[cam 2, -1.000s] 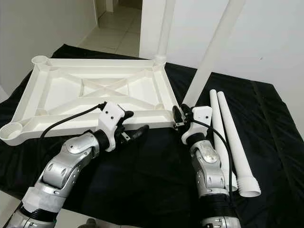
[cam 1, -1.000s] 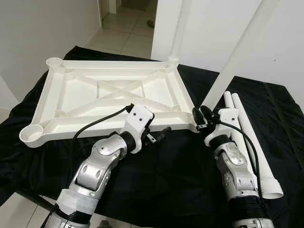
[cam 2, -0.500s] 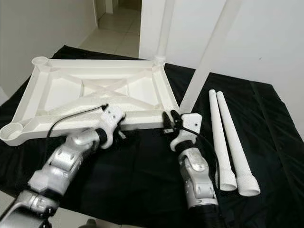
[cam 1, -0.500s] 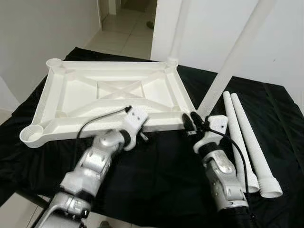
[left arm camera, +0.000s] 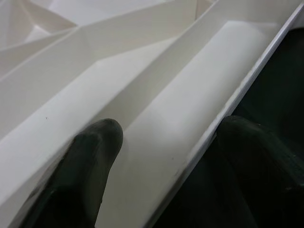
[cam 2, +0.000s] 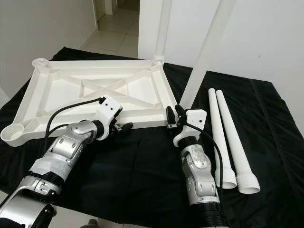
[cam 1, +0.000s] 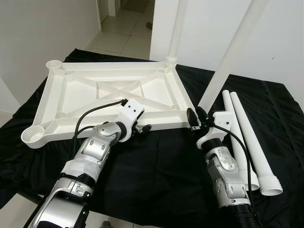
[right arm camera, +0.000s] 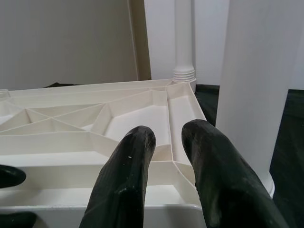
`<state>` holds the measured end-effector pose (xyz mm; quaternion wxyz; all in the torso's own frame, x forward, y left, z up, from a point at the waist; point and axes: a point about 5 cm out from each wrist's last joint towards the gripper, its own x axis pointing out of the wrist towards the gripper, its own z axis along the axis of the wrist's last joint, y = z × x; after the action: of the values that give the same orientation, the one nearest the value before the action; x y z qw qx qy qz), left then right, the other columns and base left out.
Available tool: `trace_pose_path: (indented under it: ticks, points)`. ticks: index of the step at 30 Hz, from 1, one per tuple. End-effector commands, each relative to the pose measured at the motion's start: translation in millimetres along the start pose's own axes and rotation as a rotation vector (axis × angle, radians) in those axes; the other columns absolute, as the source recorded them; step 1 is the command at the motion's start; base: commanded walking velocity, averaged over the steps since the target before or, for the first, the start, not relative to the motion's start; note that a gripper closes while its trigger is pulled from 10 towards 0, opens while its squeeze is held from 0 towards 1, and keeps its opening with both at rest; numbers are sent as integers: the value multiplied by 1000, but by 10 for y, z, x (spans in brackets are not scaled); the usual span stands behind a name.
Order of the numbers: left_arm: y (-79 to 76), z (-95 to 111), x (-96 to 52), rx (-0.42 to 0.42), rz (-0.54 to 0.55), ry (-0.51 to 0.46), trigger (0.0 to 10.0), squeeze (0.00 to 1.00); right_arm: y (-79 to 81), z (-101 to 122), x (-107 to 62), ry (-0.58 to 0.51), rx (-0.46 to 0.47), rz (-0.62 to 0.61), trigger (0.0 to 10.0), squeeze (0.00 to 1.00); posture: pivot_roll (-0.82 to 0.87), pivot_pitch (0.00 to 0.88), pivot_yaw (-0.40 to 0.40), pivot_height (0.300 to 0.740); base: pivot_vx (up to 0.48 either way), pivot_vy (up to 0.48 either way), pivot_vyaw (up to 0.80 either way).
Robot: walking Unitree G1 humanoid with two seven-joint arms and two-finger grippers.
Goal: Building children table
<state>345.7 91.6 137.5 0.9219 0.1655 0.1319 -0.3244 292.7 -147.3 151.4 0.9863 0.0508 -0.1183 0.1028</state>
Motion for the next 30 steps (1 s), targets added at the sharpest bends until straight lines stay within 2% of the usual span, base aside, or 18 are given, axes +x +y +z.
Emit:
trace_pose_path:
  ticks: [1,4,9,15,19,28,29,30]
  points:
    - [12,-15,11,15,79,4,10000,0,-9,10,-1,4,-10,-9,10000,0,120,24,-25,740,0,0,0]
    - [-40,-36,-7,-10,-1,0,10000,0,-15,7,18,6,-13,-13,10000,0,122,20,-25,740,0,0,0]
    - [-26,-98,-10,21,-12,34,10000,0,-12,6,35,8,-14,-12,10000,0,124,17,-26,740,0,0,0]
    - [35,-175,47,74,17,115,10000,0,21,8,79,8,-15,-4,10000,0,126,13,-25,740,0,0,0]
    - [127,-142,97,65,56,143,10000,0,37,8,99,5,-17,-3,10000,0,125,10,-19,740,0,0,0]
    - [148,-95,103,43,74,118,10000,0,29,0,92,6,-13,-24,10000,0,117,6,-6,740,0,0,0]
    - [136,-100,106,39,71,117,7922,0,31,-5,88,7,-13,-28,10000,0,117,6,-6,740,0,0,0]
    - [122,-107,109,36,68,115,7137,0,32,-9,86,8,-12,-32,10000,0,117,5,-5,740,0,0,0]
